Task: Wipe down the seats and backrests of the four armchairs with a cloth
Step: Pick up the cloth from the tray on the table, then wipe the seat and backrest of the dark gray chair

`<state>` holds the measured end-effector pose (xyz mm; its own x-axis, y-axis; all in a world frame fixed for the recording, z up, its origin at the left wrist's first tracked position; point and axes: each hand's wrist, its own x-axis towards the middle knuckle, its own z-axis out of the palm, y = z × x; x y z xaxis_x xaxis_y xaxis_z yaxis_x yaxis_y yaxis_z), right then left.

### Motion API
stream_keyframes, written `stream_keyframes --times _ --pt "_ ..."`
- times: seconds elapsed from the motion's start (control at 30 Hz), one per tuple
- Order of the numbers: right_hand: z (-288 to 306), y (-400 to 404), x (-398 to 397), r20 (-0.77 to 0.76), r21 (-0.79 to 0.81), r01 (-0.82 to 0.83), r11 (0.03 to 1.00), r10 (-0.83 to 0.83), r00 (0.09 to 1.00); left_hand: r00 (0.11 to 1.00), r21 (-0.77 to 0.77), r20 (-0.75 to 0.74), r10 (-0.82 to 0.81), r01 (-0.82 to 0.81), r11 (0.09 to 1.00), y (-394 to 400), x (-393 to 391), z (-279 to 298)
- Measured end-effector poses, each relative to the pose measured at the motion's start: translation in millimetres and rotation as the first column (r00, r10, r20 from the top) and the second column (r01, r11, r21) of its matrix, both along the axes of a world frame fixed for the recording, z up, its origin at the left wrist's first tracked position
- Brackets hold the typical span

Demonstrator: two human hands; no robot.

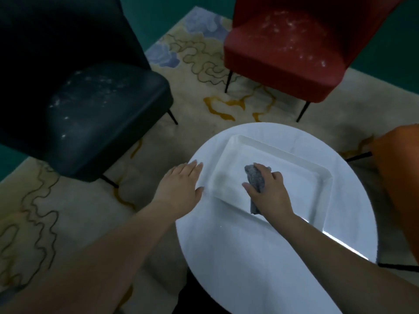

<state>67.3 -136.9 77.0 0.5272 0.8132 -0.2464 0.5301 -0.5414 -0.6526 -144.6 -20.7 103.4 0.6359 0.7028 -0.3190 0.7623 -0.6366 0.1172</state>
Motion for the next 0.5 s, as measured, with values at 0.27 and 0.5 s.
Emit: stream_keyframes --times 0.27,0.5 --pt "37 28 -113 0.045 0.028 -0.297 0.954 0.296 0.954 0.941 0.005 -0.044 0.336 -0.337 0.942 -39 -153 24" --pt "50 34 -246 0.070 0.116 -0.567 0.815 0.563 0.824 0.817 0.055 -0.053 0.574 -0.572 0.819 -114 -310 37"
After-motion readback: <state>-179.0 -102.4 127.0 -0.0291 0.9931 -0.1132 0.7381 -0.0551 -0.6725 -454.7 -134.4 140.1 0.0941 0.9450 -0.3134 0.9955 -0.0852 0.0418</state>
